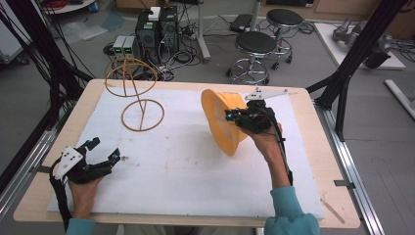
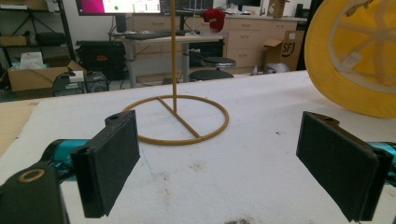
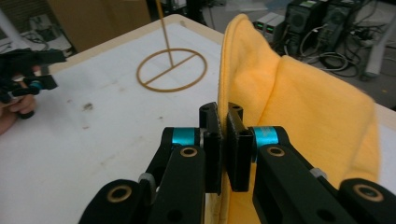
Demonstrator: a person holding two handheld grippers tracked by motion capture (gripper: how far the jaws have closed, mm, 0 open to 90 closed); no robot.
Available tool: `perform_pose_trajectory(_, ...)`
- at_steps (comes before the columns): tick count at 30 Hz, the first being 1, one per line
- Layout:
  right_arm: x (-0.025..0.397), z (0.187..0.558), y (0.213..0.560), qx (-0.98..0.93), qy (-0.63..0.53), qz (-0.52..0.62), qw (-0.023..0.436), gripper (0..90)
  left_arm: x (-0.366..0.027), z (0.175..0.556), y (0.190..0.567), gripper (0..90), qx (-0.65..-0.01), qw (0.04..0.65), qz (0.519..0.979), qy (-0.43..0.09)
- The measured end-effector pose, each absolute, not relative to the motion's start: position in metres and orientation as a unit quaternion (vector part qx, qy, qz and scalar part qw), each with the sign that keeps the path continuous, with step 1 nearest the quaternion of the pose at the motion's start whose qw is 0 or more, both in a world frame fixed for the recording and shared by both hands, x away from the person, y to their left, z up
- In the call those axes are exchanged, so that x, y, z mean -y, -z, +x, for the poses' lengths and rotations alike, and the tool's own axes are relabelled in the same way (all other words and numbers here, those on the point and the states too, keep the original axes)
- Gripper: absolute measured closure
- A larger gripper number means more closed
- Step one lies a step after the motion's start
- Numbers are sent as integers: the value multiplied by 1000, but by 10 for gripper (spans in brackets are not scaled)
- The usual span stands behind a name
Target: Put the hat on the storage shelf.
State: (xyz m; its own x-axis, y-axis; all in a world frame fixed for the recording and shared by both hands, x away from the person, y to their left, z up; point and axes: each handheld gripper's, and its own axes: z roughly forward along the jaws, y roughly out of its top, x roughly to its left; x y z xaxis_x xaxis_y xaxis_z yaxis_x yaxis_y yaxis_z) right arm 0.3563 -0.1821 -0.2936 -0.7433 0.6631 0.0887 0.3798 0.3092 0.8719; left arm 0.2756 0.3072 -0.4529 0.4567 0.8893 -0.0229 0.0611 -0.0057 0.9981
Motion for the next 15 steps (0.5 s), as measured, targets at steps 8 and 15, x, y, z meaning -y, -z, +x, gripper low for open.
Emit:
perform_pose_trajectory(8, 158, 356, 298, -806, -496, 301, 116, 865, -308, 276, 453, 134, -385, 590, 617, -351)
perform_pose_trajectory(15, 133, 357, 303, -818, -497, 273, 94, 864, -308, 276, 453, 134, -385, 590, 617, -351)
